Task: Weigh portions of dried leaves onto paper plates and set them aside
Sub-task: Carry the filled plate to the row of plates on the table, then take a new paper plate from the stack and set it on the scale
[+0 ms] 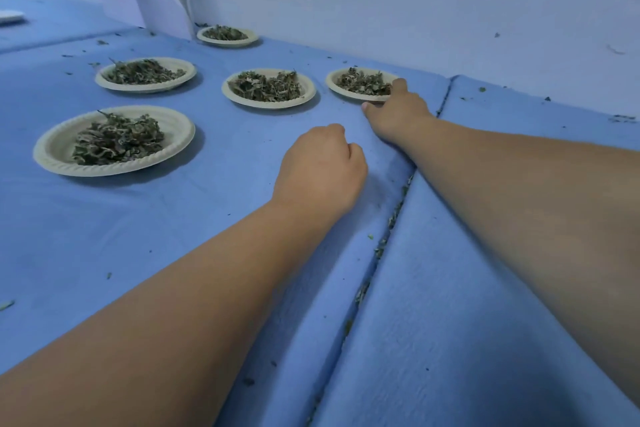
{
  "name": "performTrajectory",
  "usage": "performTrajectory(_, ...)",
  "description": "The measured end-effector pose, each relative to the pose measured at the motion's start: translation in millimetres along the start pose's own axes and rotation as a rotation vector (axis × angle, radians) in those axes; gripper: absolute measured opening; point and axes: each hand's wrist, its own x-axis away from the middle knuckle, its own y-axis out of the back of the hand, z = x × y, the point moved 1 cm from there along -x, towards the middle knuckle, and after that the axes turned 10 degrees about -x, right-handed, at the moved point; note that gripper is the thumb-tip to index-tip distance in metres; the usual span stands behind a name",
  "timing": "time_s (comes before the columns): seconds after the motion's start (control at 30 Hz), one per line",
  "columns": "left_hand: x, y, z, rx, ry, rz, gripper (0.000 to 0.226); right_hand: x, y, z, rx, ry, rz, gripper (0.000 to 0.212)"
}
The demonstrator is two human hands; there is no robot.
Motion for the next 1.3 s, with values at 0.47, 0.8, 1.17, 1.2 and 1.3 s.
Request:
performTrajectory(0.47, 63, 27, -136, 0.395, -0.234, -0.112, 0.042, 230, 158, -42, -0.119, 0.293, -0.039, 0.052)
performTrajectory(0.8, 121, 26, -286, 0.376, -0.534, -0.146, 0.043, 358, 303, -189, -0.072, 0.139, -0.300, 0.053)
performTrajectory(1.17, 81, 27, -382, -0.328, -0.849, -0.085, 0.056, 398, 341, -311, 0.330, -0.258, -0.206, 0.044)
performTrajectory(1.2, 81, 27, -385, -0.383, -0.857, -0.077, 0.052, 397, 339, -311, 0.360, -0.268, -0.188, 0.046)
performTrajectory(1.3, 83, 30, -387, -0.452, -0.897, -0.086, 0.040, 396, 335, -310, 0.433, -0.251, -0.214, 0.049)
